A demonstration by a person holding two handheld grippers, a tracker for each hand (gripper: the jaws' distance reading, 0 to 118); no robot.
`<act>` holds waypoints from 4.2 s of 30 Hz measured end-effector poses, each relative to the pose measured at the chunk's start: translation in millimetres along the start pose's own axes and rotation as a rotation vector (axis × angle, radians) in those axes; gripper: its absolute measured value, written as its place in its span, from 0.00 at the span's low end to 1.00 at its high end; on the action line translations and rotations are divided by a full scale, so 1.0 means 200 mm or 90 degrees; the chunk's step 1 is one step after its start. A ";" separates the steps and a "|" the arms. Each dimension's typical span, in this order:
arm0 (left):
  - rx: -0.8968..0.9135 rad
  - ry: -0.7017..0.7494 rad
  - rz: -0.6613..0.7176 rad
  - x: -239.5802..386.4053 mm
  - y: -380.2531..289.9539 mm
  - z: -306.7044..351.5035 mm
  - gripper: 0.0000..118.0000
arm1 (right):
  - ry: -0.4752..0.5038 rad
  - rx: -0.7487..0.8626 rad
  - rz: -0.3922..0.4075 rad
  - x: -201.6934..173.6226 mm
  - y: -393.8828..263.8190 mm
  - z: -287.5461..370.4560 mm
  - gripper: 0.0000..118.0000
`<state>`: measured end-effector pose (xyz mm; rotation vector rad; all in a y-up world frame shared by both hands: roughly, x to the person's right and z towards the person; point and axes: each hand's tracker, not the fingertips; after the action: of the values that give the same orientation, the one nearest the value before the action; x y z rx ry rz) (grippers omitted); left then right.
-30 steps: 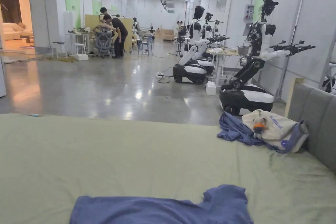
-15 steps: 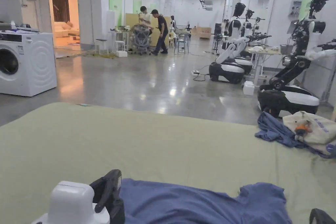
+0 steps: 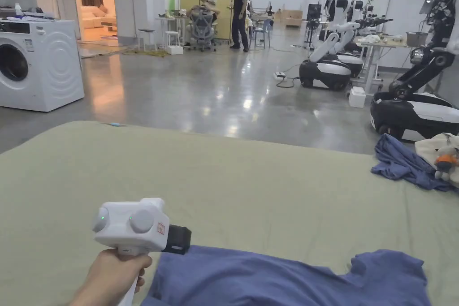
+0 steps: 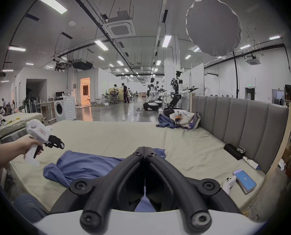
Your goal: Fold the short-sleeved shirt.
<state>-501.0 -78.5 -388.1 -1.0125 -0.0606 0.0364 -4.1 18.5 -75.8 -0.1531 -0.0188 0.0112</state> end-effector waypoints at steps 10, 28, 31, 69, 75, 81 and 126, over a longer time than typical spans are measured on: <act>0.064 0.031 -0.131 0.14 -0.03 -0.33 0.35 | -0.022 -0.067 -0.001 0.09 -0.08 -0.23 0.05; 0.168 -0.049 -0.159 0.21 -0.05 0.11 0.00 | 0.057 -0.556 -0.036 0.48 -0.54 -2.02 0.65; 0.164 -0.054 -0.153 0.21 -0.04 0.09 0.00 | 0.088 -0.471 -0.044 0.51 -0.43 -1.92 0.02; 0.483 -0.107 -0.062 0.17 1.56 1.88 0.00 | 0.067 0.040 -0.065 0.51 2.21 -1.33 0.02; 0.503 -0.077 -0.080 0.27 1.58 1.86 0.00 | 0.066 0.061 -0.082 0.52 2.27 -1.43 0.02; 0.510 -0.079 -0.112 0.26 1.41 1.80 0.00 | 0.086 0.072 -0.064 0.52 2.23 -1.33 0.02; 0.186 -0.209 -0.097 -0.14 -1.56 0.67 0.01 | 0.091 -0.332 -0.053 0.56 -0.70 0.29 0.02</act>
<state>-537.0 -131.1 -53.0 -0.7001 -0.4204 0.0696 107.9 -109.4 5.3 -0.6738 0.1153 -0.0890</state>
